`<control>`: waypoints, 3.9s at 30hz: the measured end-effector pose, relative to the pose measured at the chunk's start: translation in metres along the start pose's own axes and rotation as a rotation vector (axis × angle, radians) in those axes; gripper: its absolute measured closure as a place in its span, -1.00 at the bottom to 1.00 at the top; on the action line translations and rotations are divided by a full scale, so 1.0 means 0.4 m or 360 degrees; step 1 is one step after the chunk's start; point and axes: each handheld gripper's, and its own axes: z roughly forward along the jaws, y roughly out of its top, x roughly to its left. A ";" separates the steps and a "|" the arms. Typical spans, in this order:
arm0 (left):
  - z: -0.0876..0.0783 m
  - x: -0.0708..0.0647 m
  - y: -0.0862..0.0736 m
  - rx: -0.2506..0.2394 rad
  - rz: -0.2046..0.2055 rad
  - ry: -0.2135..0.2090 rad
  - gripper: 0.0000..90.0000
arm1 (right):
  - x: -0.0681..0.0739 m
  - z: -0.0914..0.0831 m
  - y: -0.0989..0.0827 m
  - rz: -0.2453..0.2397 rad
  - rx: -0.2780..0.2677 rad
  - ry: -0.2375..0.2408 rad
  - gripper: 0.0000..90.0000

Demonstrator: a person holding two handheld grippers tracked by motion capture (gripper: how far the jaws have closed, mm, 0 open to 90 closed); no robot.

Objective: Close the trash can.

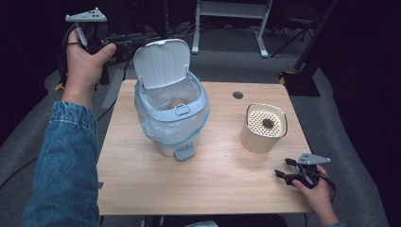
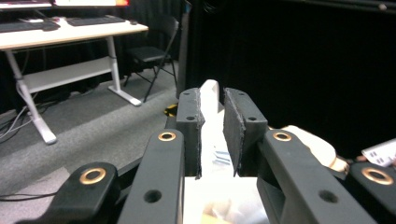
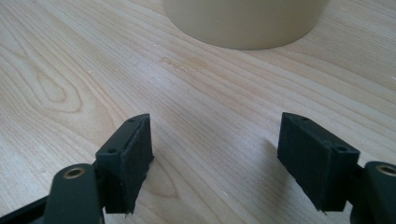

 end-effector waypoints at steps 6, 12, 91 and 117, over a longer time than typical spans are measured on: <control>0.016 0.023 -0.009 0.0055 -0.0064 0.0074 0.72 | 0.000 0.000 0.000 0.0000 0.0000 0.0001 -0.41; 0.032 0.025 -0.015 0.0059 -0.0090 0.0103 0.75 | 0.000 0.000 0.000 0.0000 0.0000 0.0000 -0.41; 0.151 -0.198 -0.213 0.0546 0.0134 -0.0269 1.00 | -0.003 0.001 0.000 -0.0021 0.0001 0.0022 -0.43; -0.019 -0.298 -0.213 0.0337 0.0172 -0.0123 -0.11 | -0.005 0.000 0.000 -0.0028 0.0003 0.0029 -0.43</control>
